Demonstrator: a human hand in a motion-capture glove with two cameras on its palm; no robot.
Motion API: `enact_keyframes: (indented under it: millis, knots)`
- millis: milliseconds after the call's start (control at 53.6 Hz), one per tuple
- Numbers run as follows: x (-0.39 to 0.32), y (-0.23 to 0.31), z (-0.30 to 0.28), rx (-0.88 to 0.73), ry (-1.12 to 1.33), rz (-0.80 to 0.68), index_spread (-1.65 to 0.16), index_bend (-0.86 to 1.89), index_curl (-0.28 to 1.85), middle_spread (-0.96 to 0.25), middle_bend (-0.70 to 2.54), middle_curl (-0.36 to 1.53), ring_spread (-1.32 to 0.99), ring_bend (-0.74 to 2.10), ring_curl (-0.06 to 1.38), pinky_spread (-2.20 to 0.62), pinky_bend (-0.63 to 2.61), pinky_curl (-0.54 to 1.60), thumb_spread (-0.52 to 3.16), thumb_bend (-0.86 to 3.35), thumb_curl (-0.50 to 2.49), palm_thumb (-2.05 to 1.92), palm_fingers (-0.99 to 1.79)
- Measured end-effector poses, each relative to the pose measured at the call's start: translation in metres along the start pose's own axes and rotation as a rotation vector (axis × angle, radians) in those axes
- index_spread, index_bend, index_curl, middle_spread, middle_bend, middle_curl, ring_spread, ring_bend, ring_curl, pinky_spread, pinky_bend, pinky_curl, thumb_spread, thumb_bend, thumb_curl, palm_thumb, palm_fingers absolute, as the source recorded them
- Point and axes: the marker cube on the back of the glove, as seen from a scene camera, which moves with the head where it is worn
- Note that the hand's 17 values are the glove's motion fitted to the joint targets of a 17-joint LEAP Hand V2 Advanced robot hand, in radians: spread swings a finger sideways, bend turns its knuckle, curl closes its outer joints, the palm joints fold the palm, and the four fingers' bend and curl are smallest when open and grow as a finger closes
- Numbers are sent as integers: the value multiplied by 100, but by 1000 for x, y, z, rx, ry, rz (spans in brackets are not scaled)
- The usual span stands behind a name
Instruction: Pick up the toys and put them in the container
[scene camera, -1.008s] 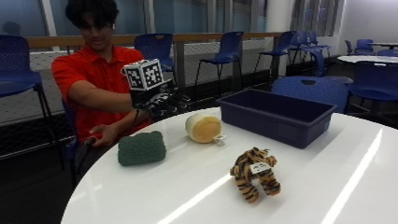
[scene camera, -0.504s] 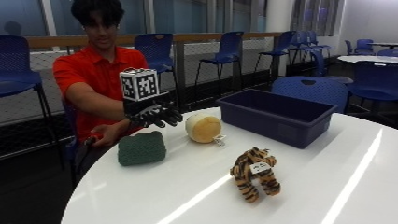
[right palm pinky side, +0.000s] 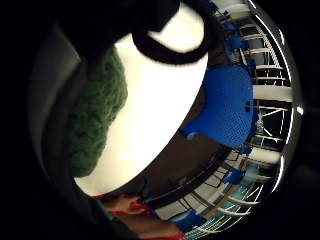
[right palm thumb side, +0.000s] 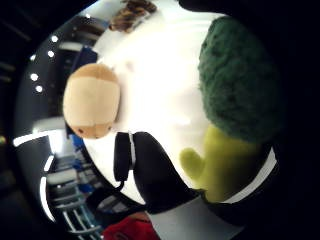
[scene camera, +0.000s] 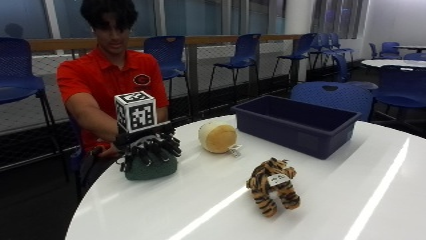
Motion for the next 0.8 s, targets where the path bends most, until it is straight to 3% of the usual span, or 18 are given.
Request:
enact_keyframes:
  millis: [205,429,616,672,803]
  knots:
    - [8,5,18,-65,-32,17,-36,11,24,-10,9,25,-4,19,18,7,114,46,102,-7,14,-8,-9]
    - [4,5,18,-98,-10,46,-38,11,21,-7,16,23,-3,53,28,2,114,45,110,-2,19,-2,-1]
    - [-2,2,15,-20,-13,13,-41,16,21,-14,24,28,-19,79,34,-24,105,40,136,9,27,16,32]
    - [-3,3,16,27,-27,-15,-41,15,21,-19,29,30,-27,84,36,-30,111,41,144,16,31,27,53]
    - [-5,1,13,116,-43,-57,-41,25,25,-30,45,37,-42,95,40,-36,111,42,128,27,46,57,89]
